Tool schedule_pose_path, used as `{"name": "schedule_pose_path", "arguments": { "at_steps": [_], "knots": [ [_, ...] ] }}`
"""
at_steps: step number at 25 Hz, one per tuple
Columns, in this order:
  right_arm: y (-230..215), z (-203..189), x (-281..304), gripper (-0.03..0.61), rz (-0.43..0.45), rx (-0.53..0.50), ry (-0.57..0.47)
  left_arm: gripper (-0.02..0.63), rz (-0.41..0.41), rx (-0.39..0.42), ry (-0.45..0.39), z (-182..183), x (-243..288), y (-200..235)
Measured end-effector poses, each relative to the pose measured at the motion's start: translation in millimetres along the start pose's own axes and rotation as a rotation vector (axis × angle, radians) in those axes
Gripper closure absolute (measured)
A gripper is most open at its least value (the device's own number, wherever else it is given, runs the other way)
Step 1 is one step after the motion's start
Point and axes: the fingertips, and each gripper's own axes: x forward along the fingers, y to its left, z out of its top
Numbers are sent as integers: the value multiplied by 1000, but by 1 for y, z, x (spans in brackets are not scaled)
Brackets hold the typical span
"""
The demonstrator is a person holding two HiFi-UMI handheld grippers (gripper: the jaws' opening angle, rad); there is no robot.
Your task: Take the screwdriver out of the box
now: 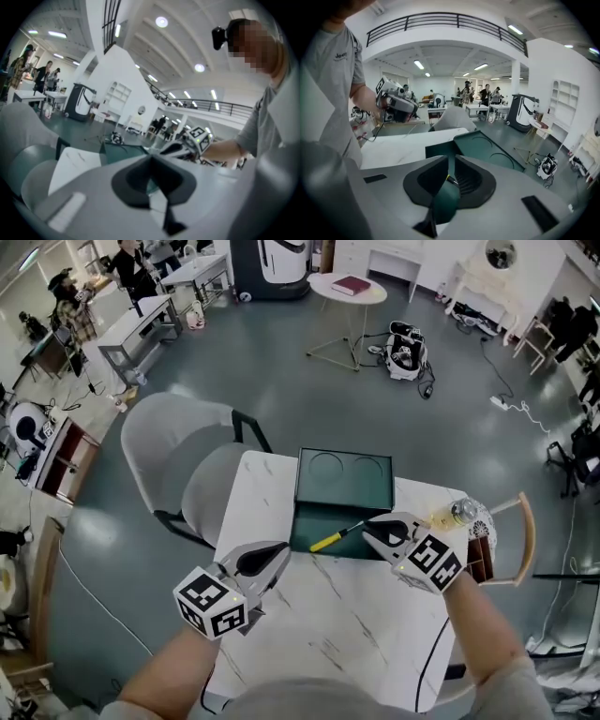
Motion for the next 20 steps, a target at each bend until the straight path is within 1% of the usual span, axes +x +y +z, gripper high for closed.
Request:
{"name": "schedule_pose_path", "arguments": {
  "at_steps": [4,7,10,11,17,20],
  "knots": [
    [-7,-26,31,568,36,-190,182,609,-1,-14,3,-8,11,17],
    [-6,-51,50,563,82,-299,307,609,-10,-25,-8,-11,19,24],
    [-5,-70,63,534,118,-358,394,609,-21,-15,-4,-15,26,27],
    [-6,-74,66,511,123,-375,418,609,-24,-9,1,-17,28,28],
    [-13,-101,77,508,117,-506,552,609,-30,-9,35,-39,38,36],
    [-14,-108,81,508,120,-550,589,609,-29,-27,42,-47,41,40]
  ]
}}
